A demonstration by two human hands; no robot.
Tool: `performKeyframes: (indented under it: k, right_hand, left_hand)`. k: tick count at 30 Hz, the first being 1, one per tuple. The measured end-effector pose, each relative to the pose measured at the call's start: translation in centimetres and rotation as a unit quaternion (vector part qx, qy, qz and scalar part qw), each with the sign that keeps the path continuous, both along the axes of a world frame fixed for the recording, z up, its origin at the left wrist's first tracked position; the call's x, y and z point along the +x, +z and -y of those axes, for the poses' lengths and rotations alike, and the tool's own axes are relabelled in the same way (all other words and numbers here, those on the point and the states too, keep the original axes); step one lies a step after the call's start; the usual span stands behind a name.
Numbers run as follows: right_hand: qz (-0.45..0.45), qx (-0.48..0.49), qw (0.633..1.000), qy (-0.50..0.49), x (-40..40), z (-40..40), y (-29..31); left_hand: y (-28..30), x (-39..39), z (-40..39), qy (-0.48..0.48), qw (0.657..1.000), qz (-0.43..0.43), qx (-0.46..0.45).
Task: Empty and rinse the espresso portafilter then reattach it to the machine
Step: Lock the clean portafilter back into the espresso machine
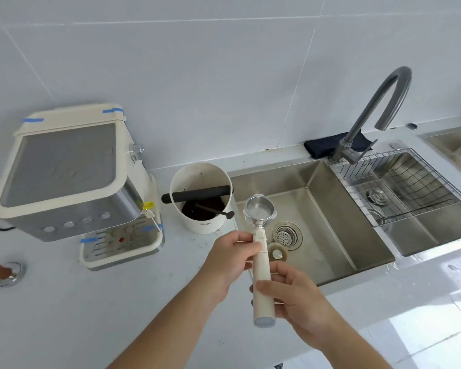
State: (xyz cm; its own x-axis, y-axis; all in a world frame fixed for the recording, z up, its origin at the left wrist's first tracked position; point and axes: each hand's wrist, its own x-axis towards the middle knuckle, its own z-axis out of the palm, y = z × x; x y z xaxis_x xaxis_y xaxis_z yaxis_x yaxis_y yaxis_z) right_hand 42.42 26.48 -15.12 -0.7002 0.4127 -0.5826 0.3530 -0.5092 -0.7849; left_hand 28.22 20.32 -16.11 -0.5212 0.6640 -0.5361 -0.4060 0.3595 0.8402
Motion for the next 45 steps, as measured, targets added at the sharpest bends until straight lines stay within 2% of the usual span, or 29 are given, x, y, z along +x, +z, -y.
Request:
performKeyframes:
  k: [7, 17, 24, 27, 29, 33, 39, 45]
  right_hand:
    - [0.022, -0.007, 0.999, 0.034, -1.4, 5.1, -0.6]
    - [0.061, -0.027, 0.983, 0.17, -5.7, 10.2, -1.3]
    - [0.07, -0.035, 0.97, 0.23, -9.9, 13.3, -2.1]
    - [0.064, -0.05, 0.967, 0.241, -11.2, 14.4, -2.8]
    - [0.066, -0.056, 0.966, 0.244, -11.8, 14.8, -3.2]
    - [0.077, -0.059, 0.962, 0.257, -13.4, 15.4, -4.2]
    - [0.084, -0.049, 0.96, 0.264, -16.7, 15.8, -4.9]
    - [0.065, -0.054, 0.965, 0.25, -19.6, 15.9, -5.0]
  left_hand:
    - [-0.7, -1.7, 6.2, -0.018, 1.0, -0.012, -0.019]
    - [-1.7, -5.3, 14.2, 0.004, 0.998, -0.031, -0.053]
    - [-2.1, -8.3, 19.3, 0.029, 0.995, -0.044, -0.082]
    - [-1.8, -10.1, 21.5, 0.045, 0.992, -0.075, -0.093]
    - [-1.0, -11.3, 22.6, 0.054, 0.984, -0.133, -0.103]
    - [1.7, -13.9, 24.9, 0.051, 0.943, -0.309, -0.113]
    - [7.2, -16.8, 25.8, 0.043, 0.873, -0.484, -0.051]
    - [11.0, -20.4, 23.6, -0.033, 0.761, -0.647, 0.024]
